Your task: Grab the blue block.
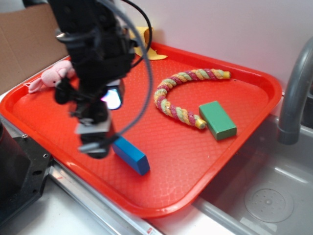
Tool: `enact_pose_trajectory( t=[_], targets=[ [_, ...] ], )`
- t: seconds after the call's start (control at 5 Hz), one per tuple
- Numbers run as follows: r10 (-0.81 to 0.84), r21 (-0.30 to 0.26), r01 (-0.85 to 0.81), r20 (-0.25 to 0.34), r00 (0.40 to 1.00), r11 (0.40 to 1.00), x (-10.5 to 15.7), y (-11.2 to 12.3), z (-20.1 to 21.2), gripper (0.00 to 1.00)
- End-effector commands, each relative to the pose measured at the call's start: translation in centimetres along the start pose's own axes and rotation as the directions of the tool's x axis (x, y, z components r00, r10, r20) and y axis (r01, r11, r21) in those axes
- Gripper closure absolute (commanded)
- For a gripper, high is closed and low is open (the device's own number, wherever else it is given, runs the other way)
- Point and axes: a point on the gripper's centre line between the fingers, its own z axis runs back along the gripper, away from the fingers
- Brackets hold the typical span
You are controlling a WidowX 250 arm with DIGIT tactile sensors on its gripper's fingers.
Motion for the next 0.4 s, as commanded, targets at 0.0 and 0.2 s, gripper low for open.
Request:
enact_pose_trajectory(
  t=[0.0, 0.2],
  targets=[
    [-0.413, -0.001, 0.413, 0.019, 0.910, 0.911, -2.3, 2.6, -2.4, 0.00],
    [-0.443, 0.006, 0.444, -0.025, 0.896, 0.896, -1.7, 4.2, -4.3, 0.00]
  ],
)
